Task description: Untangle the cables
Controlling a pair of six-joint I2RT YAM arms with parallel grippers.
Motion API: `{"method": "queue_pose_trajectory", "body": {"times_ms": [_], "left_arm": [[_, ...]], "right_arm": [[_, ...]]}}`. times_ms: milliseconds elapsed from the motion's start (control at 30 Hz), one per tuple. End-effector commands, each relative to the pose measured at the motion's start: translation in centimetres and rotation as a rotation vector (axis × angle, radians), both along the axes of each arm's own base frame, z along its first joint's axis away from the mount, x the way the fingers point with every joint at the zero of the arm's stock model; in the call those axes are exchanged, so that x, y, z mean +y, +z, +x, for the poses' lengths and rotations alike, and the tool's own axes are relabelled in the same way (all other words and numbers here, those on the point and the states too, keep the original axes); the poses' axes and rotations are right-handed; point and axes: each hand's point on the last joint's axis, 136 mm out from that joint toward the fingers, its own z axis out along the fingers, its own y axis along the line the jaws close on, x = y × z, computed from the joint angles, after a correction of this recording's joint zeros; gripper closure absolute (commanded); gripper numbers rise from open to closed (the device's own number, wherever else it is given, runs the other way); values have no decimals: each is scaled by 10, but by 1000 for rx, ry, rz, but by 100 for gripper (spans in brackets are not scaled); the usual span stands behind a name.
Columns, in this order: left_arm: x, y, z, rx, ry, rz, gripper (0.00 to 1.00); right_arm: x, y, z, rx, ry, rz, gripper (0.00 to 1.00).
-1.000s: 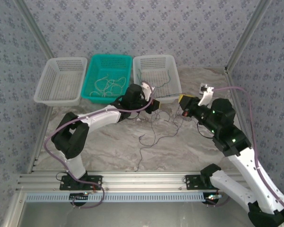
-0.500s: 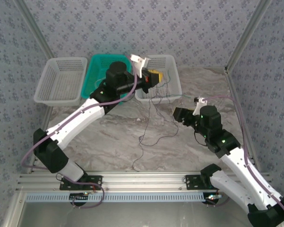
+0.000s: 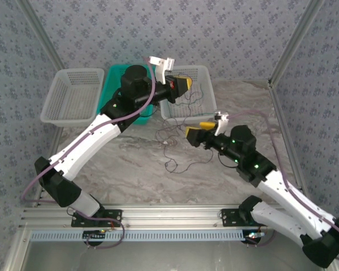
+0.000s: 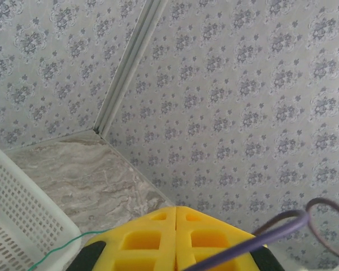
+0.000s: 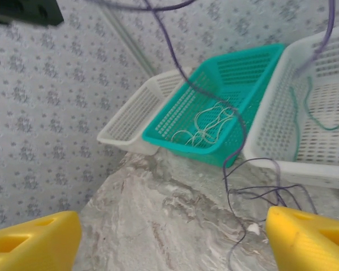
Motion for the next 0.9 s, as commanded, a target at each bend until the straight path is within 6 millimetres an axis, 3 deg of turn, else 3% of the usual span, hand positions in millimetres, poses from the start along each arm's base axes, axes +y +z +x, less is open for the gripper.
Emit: {"method": "queue_pose_trajectory", "body": {"times_ms": [0,233,433,600,767,867], "left_arm": [[8,38,-18,-36,-24,-75,100],[33,62,-32,-97,26,-88,100],[56,107,-60,-168,20,-183,100],[71,139,-78,-210,8,-222,100],[108,160,-81,-254,158,-193,100],[137,171,-79,-296,286,-154,100]], "right_arm": [[8,9,15,-128,-38,-42,10],[8,-57,38,-57,-102,-192,10],[12,-117,49,-80,-94,-301,9],[31,-157,67,3,-59,-366,14],[8,-220,81,167,-207,-445,25],[-7,-241,75,235,-264,-462,28]]}}
